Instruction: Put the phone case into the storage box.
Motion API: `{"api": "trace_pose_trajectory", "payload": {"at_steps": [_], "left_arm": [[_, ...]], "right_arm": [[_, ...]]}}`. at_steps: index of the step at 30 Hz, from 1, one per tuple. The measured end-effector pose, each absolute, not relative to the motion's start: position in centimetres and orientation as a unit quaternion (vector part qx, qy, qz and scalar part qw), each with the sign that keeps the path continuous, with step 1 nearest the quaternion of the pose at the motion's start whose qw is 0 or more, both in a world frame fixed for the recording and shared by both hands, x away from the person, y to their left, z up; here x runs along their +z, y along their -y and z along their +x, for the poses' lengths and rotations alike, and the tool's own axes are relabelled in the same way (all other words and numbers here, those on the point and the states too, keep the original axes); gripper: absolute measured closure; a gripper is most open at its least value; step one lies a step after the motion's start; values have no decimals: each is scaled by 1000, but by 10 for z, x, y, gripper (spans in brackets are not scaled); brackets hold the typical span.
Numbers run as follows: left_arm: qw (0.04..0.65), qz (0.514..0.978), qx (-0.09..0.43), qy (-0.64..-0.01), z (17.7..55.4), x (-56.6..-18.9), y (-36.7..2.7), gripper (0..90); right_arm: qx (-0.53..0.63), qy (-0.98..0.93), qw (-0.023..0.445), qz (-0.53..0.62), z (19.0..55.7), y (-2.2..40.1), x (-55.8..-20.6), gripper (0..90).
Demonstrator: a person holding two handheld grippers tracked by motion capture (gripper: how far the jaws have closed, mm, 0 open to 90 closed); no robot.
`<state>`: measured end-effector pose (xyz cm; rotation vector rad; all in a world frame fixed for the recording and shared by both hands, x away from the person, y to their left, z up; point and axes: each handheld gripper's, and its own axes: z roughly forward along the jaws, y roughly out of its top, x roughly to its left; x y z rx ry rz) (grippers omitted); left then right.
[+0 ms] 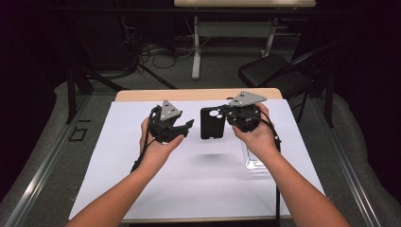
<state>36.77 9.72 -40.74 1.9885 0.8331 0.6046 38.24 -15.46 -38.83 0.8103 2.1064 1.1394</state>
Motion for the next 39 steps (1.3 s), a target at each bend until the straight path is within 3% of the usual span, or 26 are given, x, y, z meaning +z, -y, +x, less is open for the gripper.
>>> {"api": "trace_pose_trajectory", "payload": {"at_steps": [20,39], "left_arm": [[438,801,247,-324,368,-409,-102,479],[422,801,221,-363,372,-419,-124,286]], "right_arm": [[453,-785,307,290,386,168,-386,822],[452,-770,332,305,396,203,-376,822]]}}
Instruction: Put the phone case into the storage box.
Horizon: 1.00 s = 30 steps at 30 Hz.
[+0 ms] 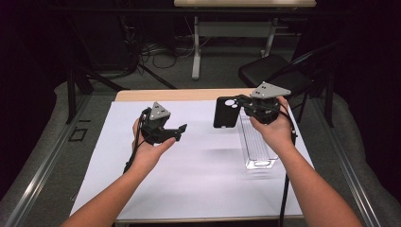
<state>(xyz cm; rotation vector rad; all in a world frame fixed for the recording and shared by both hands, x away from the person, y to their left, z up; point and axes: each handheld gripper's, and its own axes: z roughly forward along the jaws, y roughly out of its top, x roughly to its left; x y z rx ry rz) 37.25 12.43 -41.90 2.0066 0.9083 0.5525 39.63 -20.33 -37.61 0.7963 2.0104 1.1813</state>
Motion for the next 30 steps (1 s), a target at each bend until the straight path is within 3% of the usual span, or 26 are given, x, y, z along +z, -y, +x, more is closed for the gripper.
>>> {"api": "trace_pose_trajectory", "payload": {"at_steps": [30], "left_arm": [[439,796,175,-377,372,-420,-149,206]], "right_arm": [[438,-745,375,337,400,258,-362,822]]}}
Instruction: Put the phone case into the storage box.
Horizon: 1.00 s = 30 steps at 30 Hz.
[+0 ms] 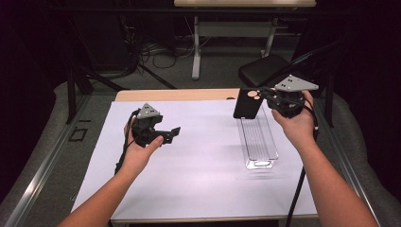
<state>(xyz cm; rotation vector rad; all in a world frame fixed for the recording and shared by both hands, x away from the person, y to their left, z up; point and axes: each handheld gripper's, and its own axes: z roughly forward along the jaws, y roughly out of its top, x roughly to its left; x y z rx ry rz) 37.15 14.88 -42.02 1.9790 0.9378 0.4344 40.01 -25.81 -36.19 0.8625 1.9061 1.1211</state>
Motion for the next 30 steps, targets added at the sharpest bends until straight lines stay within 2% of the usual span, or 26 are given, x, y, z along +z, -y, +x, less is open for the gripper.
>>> {"api": "trace_pose_trajectory", "payload": {"at_steps": [21,25,30], "left_arm": [[453,789,161,-383,369,-423,-158,146],[459,790,154,-376,368,-422,-159,79],[455,795,154,-371,367,-422,-158,75]], "right_arm": [[426,-741,390,343,418,276,-370,822],[424,-740,394,342,421,277,-372,821],[421,-740,397,343,428,279,-377,822]]}}
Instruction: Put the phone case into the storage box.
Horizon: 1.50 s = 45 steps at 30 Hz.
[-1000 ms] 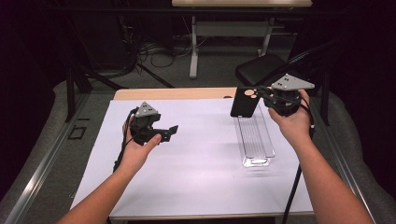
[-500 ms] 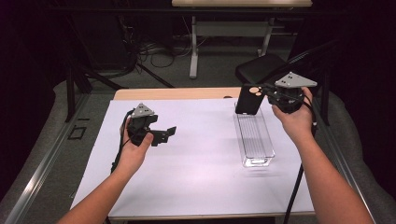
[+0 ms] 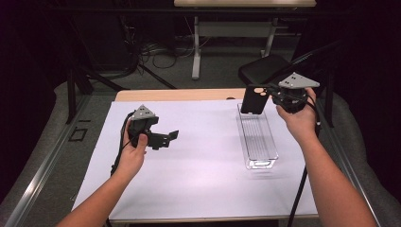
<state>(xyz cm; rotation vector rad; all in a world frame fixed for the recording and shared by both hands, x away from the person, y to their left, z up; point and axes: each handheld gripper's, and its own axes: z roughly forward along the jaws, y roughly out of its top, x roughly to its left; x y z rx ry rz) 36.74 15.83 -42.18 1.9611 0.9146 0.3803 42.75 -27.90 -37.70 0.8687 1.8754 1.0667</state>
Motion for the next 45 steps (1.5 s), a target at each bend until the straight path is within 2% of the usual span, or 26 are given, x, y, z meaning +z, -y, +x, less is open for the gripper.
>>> {"api": "trace_pose_trajectory", "payload": {"at_steps": [6,19,45], "left_arm": [[449,798,157,-370,368,-424,-158,74],[452,800,155,-364,365,-422,-164,64],[442,804,160,-363,361,-425,-171,64]], "right_arm": [[421,-740,397,343,428,279,-377,822],[392,-753,412,329,453,276,-409,822],[369,-760,422,330,480,269,-438,822]]}}
